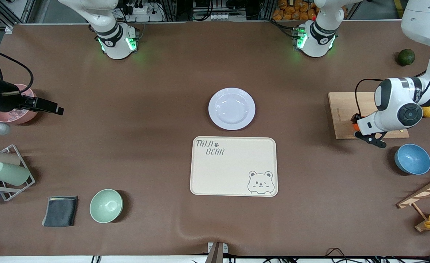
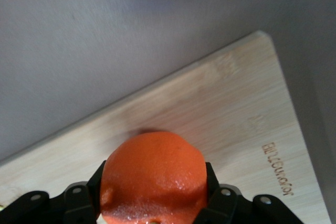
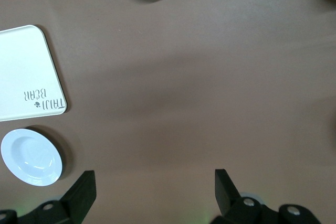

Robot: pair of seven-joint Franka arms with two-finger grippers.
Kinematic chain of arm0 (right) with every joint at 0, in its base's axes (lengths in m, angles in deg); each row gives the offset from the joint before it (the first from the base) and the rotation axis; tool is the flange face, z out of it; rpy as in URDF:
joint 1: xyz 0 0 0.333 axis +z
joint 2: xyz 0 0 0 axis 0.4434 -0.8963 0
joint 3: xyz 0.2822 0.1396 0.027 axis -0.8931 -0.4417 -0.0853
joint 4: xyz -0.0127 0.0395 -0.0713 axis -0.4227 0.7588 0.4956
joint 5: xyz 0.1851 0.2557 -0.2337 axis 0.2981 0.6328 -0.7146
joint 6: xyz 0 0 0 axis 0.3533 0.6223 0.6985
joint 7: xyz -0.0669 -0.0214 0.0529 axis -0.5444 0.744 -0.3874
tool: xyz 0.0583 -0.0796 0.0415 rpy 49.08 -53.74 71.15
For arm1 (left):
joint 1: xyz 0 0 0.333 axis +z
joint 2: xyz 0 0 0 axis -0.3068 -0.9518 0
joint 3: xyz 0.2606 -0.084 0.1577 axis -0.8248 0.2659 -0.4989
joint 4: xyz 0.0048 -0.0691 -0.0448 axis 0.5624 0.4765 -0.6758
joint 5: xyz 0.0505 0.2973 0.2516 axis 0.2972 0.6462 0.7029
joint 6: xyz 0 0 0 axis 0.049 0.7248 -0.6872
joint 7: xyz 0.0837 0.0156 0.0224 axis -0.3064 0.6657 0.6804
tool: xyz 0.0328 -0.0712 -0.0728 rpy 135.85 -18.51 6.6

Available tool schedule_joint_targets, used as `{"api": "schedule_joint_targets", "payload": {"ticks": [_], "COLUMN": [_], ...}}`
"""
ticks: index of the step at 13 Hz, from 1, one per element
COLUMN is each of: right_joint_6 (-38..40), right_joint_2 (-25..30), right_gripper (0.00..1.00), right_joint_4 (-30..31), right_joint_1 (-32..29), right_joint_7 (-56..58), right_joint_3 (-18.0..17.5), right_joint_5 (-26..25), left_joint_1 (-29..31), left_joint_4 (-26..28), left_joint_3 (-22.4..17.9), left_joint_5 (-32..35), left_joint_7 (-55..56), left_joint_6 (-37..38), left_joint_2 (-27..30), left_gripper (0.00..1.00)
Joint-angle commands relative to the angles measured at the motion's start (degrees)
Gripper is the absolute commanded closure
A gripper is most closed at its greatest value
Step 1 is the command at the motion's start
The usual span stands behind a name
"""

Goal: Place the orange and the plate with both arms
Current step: 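Lower the left gripper over the orange and close on it, then carry the orange to the white plate while the right gripper reaches in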

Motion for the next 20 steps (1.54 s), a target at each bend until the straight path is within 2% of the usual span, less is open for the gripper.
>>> {"api": "schedule_joint_targets", "payload": {"ticks": [1,2,4,8,11,13,15,16,20], "right_joint_6": [0.1,0.1,0.0,-1.8,-2.3,-6.0,-10.6,-12.2,-16.6], "right_joint_2": [-0.1,-0.1,-0.2,-1.7,-5.1,-5.1,-5.1,-5.1,-5.1], "right_gripper": [0.00,0.00,0.00,0.00,0.00,0.00,0.00,0.00,0.00], "right_joint_4": [-0.2,-0.2,0.6,1.0,2.1,7.0,10.9,12.4,18.1], "right_joint_1": [-1.1,-1.0,-1.3,0.5,0.4,-0.3,0.2,0.7,1.2], "right_joint_7": [0.3,0.3,0.4,0.1,-0.1,-0.1,0.0,0.0,0.6], "right_joint_3": [-0.8,-0.8,-0.8,-0.9,-0.9,-0.9,-0.9,-1.1,-1.1], "right_joint_5": [0.7,1.3,5.6,6.8,10.8,16.6,19.5,21.5,29.4], "left_joint_1": [0.1,0.1,0.1,0.0,-0.1,-0.1,-0.5,-1.8,-12.0], "left_joint_4": [-1.9,-3.8,-8.6,-17.5,-20.3,-20.7,-22.3,-22.9,-25.9], "left_joint_3": [3.4,5.3,9.2,16.1,22.1,26.9,30.8,32.1,32.2], "left_joint_5": [1.1,0.5,0.3,-4.0,-6.0,-7.7,-10.5,-12.0,-14.6], "left_joint_7": [0.1,0.9,5.5,14.5,23.8,31.4,38.9,42.5,56.5], "left_joint_6": [5.2,8.2,14.3,24.0,28.7,30.6,31.5,31.5,31.4], "left_joint_2": [4.4,5.1,5.4,5.0,4.8,4.7,4.4,4.0,-1.4], "left_gripper": [0.98,0.98,0.99,1.00,1.00,1.00,1.00,1.00,1.00]}}
